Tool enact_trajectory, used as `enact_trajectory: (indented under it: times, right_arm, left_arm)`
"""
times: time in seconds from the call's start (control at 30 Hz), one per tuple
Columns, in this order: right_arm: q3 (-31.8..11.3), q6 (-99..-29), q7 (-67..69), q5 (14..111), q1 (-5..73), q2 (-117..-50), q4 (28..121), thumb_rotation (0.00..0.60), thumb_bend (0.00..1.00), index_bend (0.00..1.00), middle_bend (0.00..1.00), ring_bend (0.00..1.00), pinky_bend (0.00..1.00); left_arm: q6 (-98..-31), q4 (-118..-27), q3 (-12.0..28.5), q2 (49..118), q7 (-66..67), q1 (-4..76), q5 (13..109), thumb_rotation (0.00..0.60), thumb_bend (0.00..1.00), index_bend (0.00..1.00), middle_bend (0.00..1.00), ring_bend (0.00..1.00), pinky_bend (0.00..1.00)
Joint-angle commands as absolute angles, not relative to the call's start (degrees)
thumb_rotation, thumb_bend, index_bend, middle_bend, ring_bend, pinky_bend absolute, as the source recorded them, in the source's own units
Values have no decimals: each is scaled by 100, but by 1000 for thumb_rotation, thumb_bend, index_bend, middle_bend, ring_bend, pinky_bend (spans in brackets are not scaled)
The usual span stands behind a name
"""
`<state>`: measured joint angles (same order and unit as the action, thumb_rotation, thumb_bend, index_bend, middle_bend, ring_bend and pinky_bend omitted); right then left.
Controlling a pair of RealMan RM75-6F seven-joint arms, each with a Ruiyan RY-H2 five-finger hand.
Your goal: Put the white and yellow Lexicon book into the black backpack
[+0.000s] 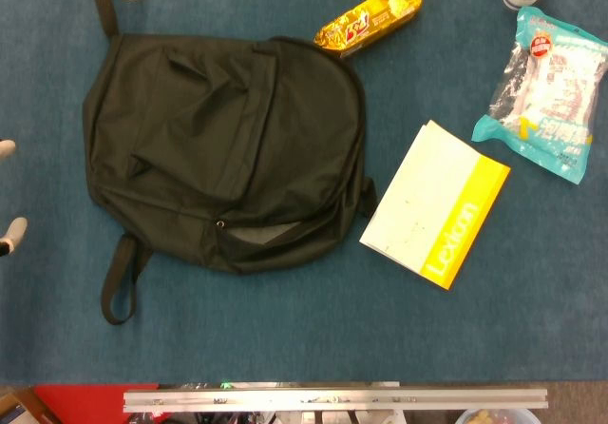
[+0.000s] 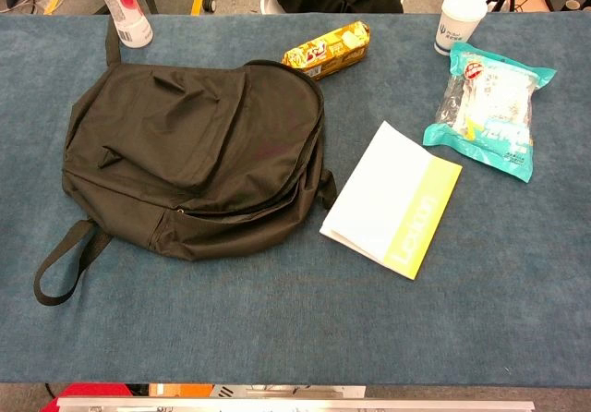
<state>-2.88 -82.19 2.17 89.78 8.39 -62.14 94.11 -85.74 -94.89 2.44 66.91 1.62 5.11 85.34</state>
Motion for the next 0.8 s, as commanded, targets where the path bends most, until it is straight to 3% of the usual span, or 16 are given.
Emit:
enact_trajectory:
  times: [0.03,0.53,0.8]
  right_arm:
    - [-291,-8205,234,8969,848,-6220,9399,600,308,551,506,346,434]
    - [-124,-7920,127,9397,1082,-6036,9449,600,308,547,505,346,434]
    - [107,-7342,-295,9718,1384,-6094,9380,600,279,436,446,343,427]
  left_arm:
    - [-8575,-9506,240,6682,167,508,8540,600,171,204,202,106,124]
    - [-8708,-9544,200,6672,131,449,8695,600,171,204,207,106,124]
    - [-8747,-9574,156,6645,105,411,8762,600,171,204,207,106,124]
